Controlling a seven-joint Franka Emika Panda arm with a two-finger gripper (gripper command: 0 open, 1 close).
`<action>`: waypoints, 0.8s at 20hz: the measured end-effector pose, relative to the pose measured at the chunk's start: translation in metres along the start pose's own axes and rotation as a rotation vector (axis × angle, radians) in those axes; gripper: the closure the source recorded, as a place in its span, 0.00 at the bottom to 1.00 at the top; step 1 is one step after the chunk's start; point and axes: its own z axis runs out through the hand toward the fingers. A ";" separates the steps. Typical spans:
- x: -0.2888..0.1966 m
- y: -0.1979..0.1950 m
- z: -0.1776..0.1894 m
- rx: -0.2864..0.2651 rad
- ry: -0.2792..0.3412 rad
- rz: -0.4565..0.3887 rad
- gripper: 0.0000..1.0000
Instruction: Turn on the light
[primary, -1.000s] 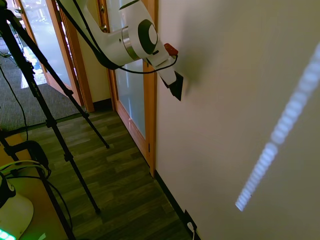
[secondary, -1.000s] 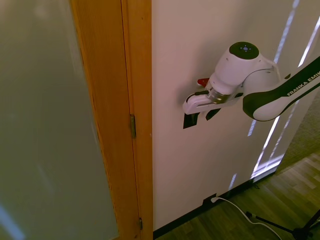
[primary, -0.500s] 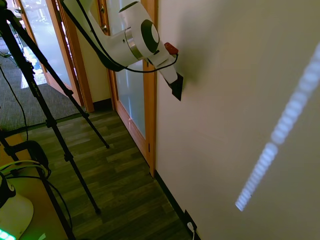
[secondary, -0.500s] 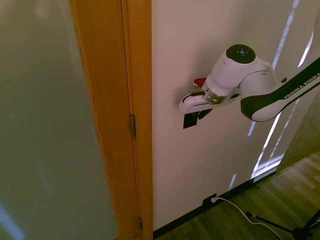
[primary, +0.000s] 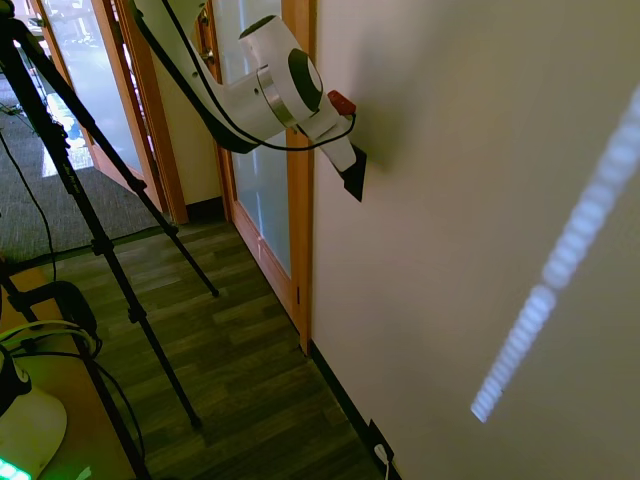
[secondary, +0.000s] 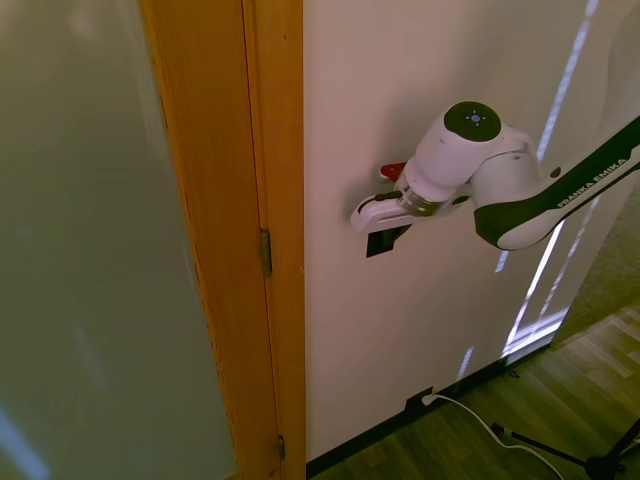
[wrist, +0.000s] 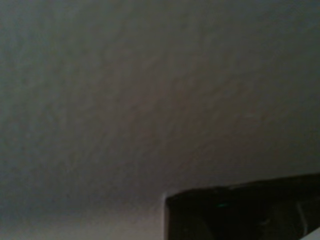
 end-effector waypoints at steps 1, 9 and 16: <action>0.000 0.001 0.000 0.010 -0.001 0.004 1.00; -0.001 0.014 -0.020 0.142 0.049 0.046 1.00; 0.008 0.019 -0.030 0.200 0.024 0.038 0.00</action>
